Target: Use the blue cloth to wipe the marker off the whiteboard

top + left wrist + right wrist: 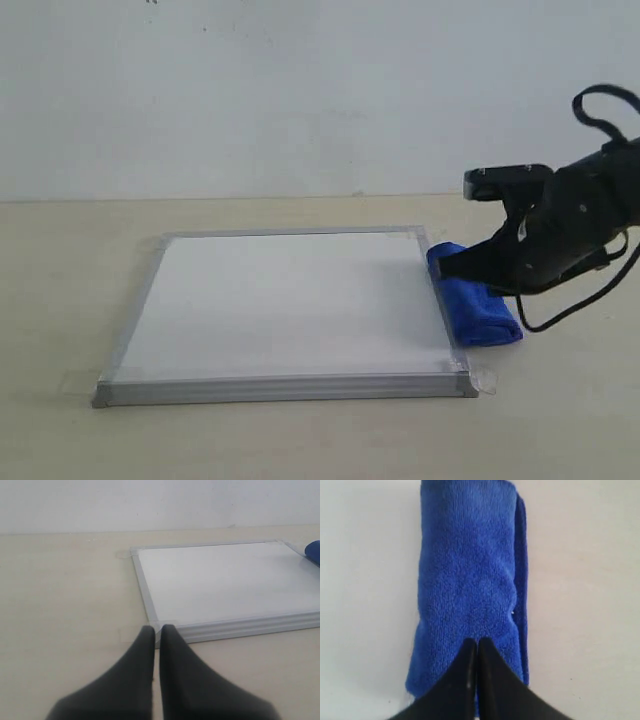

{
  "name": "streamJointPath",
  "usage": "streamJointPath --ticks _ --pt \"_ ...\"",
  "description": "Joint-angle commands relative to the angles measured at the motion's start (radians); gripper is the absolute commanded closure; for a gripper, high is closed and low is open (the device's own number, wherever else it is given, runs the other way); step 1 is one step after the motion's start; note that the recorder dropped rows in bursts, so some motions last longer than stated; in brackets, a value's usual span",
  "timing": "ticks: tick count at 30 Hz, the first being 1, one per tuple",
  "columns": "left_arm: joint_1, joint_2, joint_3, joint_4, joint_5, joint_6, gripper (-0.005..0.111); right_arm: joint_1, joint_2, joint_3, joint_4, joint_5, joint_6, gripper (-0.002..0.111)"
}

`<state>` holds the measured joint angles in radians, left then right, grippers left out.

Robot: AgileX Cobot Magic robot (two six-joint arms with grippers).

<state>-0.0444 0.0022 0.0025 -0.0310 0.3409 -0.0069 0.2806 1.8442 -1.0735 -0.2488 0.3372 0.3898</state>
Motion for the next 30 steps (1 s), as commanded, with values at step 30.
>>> streamJointPath --ticks 30 --pt "0.0 -0.002 -0.002 -0.01 -0.005 0.001 0.103 0.393 -0.545 0.006 0.158 0.547 -0.035 0.108"
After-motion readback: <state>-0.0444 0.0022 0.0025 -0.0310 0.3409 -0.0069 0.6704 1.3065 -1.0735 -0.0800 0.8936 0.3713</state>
